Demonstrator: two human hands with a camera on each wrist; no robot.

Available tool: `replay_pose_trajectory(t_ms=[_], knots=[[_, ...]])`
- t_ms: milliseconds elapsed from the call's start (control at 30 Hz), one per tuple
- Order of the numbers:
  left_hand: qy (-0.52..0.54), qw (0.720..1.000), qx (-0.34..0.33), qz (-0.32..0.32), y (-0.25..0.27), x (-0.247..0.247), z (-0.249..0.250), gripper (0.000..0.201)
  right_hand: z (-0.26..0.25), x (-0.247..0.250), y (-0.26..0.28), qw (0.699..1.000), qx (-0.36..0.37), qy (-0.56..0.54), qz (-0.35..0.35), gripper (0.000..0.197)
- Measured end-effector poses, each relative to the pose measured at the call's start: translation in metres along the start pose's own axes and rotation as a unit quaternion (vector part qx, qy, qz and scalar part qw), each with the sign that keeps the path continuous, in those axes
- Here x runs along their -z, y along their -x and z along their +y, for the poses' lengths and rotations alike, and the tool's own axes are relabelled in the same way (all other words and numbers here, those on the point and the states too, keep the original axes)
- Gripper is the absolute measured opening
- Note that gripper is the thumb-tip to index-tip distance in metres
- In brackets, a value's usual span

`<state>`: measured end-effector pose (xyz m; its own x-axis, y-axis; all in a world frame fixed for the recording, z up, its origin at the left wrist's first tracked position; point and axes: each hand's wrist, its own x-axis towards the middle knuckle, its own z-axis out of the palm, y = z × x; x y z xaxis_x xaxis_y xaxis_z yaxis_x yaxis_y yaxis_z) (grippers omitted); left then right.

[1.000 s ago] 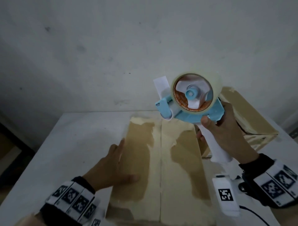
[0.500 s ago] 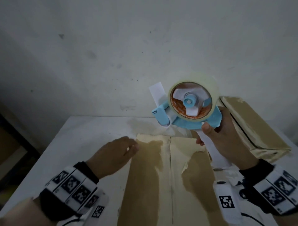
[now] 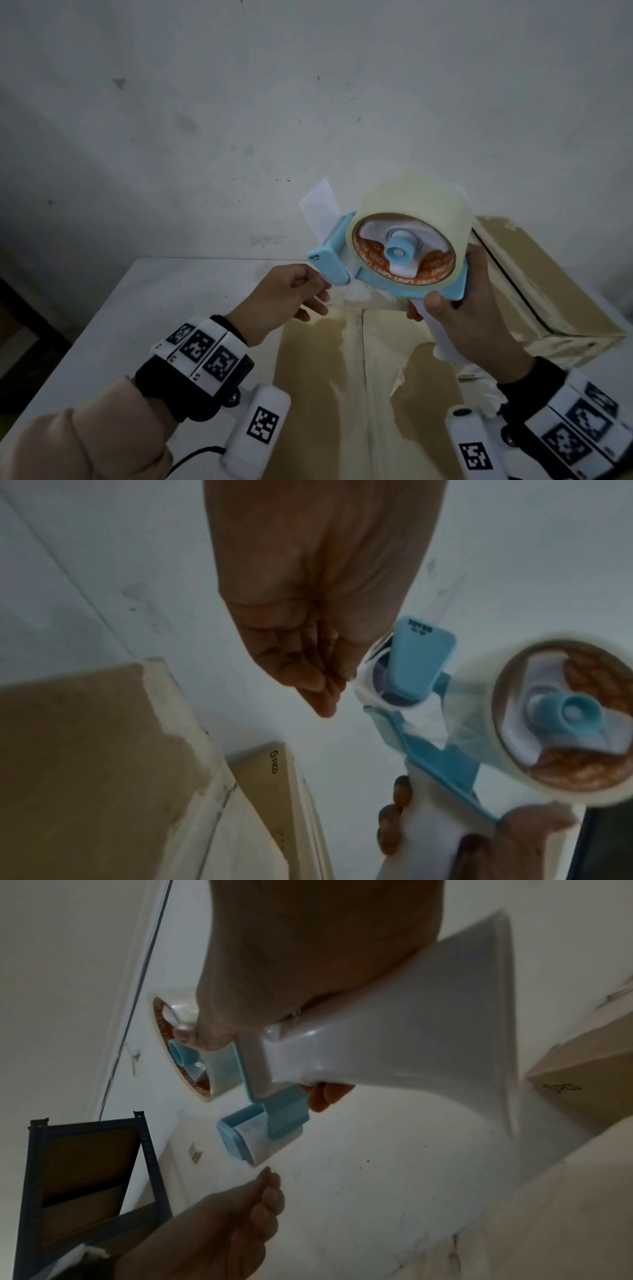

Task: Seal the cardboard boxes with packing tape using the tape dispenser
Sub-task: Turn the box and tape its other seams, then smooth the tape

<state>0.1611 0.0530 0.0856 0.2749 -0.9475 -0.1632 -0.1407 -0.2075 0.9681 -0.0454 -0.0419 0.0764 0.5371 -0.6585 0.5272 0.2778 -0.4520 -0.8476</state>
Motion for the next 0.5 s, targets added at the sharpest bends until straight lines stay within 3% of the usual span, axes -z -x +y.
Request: replay_pose_trajectory(t_ms=[167, 267, 400, 500], knots=[[0.079, 0.995, 0.056, -0.03, -0.006, 0.011, 0.001, 0.017, 0.011, 0.001, -0.003, 0.999, 0.012, 0.028, -0.034, 0.057], [0.075, 0.992, 0.087, -0.053, -0.011, 0.018, -0.001, 0.025, 0.015, 0.001, -0.004, 0.997, 0.024, 0.043, -0.059, 0.05], [0.067, 0.99, 0.115, -0.044, -0.017, 0.022, -0.004, 0.033, 0.019, 0.0, -0.004, 0.996, 0.022, 0.051, -0.074, 0.054], [0.068, 0.99, 0.123, -0.027, -0.023, 0.02, -0.006, 0.028, 0.023, 0.003, -0.006, 0.996, 0.014, 0.031, -0.078, 0.053]])
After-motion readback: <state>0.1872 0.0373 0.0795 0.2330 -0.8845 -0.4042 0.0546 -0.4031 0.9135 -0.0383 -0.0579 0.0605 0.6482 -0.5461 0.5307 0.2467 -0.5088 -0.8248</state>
